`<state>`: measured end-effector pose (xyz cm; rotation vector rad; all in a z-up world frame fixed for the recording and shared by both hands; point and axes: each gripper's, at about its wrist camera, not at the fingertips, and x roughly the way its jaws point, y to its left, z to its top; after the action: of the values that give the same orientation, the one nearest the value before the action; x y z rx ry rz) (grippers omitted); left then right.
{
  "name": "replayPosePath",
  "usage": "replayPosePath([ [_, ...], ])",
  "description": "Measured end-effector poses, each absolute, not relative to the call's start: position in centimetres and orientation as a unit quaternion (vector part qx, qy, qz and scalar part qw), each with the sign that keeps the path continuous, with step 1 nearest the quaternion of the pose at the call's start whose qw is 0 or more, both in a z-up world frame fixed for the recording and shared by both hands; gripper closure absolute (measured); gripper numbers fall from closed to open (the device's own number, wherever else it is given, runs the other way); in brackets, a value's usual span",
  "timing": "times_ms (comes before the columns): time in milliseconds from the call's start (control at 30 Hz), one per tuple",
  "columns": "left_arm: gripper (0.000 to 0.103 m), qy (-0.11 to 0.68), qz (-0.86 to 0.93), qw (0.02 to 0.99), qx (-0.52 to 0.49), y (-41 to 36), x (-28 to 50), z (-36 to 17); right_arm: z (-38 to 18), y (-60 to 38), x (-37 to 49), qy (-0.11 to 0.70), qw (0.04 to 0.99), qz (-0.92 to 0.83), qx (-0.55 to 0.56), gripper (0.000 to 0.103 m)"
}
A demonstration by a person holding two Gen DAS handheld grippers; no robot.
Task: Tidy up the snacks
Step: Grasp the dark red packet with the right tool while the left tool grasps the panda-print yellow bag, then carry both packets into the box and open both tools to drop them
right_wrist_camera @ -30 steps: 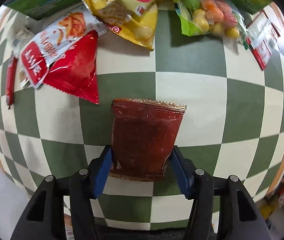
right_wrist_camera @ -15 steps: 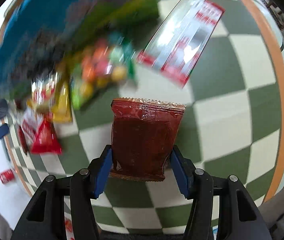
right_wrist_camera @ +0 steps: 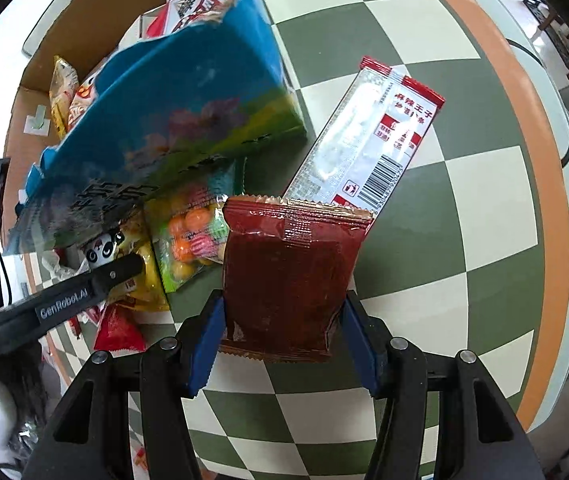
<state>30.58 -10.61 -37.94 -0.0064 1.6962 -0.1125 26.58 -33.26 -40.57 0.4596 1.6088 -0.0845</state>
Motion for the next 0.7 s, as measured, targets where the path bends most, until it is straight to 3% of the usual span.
replayPosePath([
  [367, 0.064, 0.704, -0.064, 0.704, -0.068, -7.7, 26.6, -28.5, -37.6, -29.3, 25.6, 0.707, 0.682, 0.033, 0.185, 0.043],
  [567, 0.064, 0.664, -0.088, 0.737, -0.088, -7.5, 28.8, -21.3, -31.3, -27.4, 26.3, 0.674, 0.707, 0.091, 0.194, 0.043],
  [700, 0.064, 0.656, -0.091, 0.744, -0.086, -7.7, 31.8, -20.1, -27.1, -26.6, 29.3, 0.647, 0.725, 0.123, 0.201, 0.043],
])
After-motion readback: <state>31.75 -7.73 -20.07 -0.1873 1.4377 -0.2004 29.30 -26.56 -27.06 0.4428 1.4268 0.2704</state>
